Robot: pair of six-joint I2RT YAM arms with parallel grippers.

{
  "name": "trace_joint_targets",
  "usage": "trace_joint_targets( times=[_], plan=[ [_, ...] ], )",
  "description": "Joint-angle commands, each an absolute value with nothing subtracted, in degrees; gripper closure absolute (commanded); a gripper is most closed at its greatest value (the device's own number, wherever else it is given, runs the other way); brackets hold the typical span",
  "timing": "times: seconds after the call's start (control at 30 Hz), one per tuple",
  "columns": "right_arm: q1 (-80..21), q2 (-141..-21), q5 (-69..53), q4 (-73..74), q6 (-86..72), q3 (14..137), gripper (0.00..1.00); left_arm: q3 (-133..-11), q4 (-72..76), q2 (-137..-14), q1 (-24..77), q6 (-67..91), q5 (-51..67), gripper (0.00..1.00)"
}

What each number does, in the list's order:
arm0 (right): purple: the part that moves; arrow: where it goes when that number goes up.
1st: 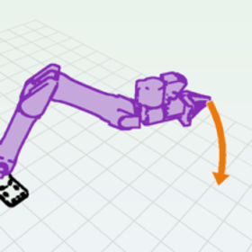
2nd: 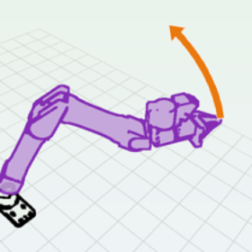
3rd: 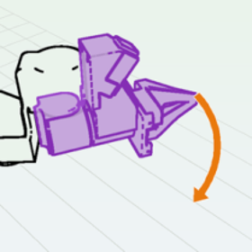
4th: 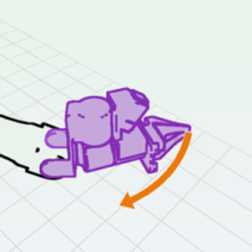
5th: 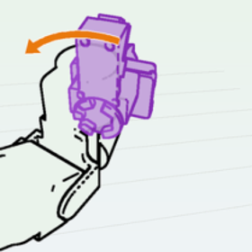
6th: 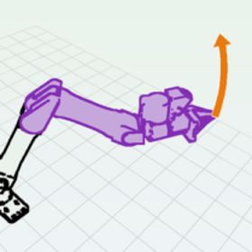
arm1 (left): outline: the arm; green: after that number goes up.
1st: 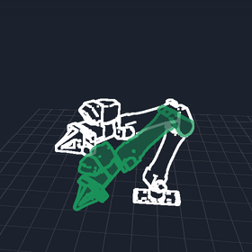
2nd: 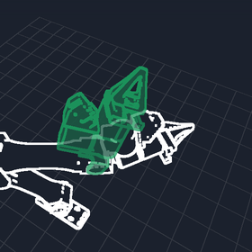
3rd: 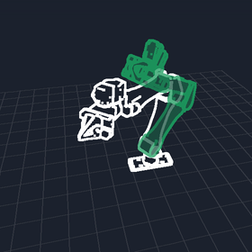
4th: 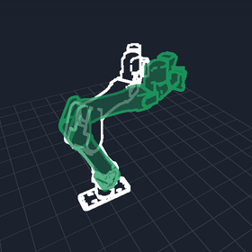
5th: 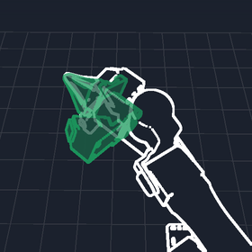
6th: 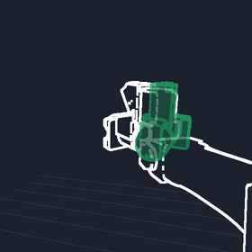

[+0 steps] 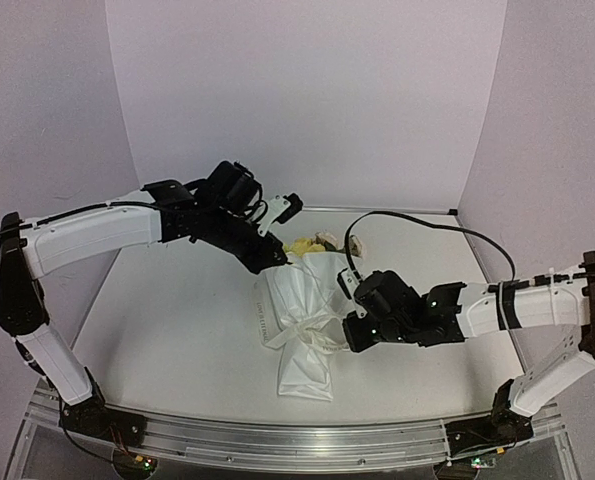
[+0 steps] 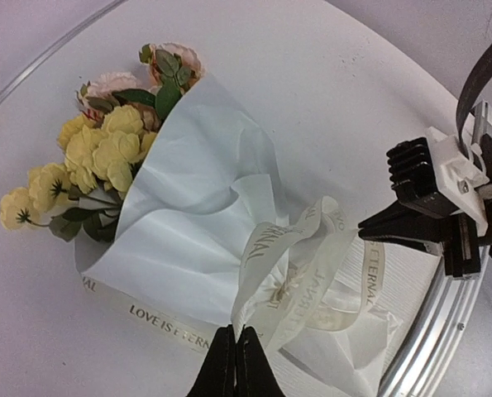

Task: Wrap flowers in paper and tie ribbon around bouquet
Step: Cross the half-tied ribbon over the folded bouquet.

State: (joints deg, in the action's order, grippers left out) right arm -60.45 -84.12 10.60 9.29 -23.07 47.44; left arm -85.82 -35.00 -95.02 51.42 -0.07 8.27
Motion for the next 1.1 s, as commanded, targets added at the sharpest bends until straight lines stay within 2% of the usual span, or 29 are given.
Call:
trace_joint_targets(
  times=[0.0, 0.2, 0.4, 0.6, 0.77, 0.83, 0.93, 1.07],
  plan=[
    [-60.3, -84.8, 13.2, 11.7, -18.0, 51.0, 1.0, -89.8, -44.5, -92.1, 51.2, 6.3, 14.2, 1.0],
    [-58.3, -85.4, 11.9, 11.8, -15.5, 53.0, 1.0, -90.6, -49.8, -91.0, 50.9, 11.4, 21.6, 1.0],
    [-54.5, -86.8, 4.7, 11.8, -15.3, 55.2, 1.0, -88.7, -51.4, -88.2, 50.4, 15.6, 27.9, 1.0],
    [-51.9, -89.4, -1.7, 11.8, -15.7, 57.2, 1.0, -83.9, -44.5, -84.6, 50.4, 22.5, 37.9, 1.0],
    [-50.2, -91.7, -5.7, 11.8, -16.3, 58.4, 1.0, -75.5, -28.3, -81.5, 50.4, 34.4, 43.4, 1.0],
    [-49.4, -92.6, -7.5, 11.7, -16.9, 58.9, 1.0, -70.2, -18.2, -79.8, 50.4, 41.7, 41.8, 1.0],
    [-48.6, -93.5, -9.4, 11.6, -17.2, 59.8, 1.0, -61.7, -0.4, -76.8, 51.0, 53.6, 34.7, 1.0],
    [-47.8, -94.1, -11.9, 11.6, -18.2, 60.8, 1.0, -51.6, 21.1, -75.1, 53.7, 66.5, 19.5, 1.0]
  ],
)
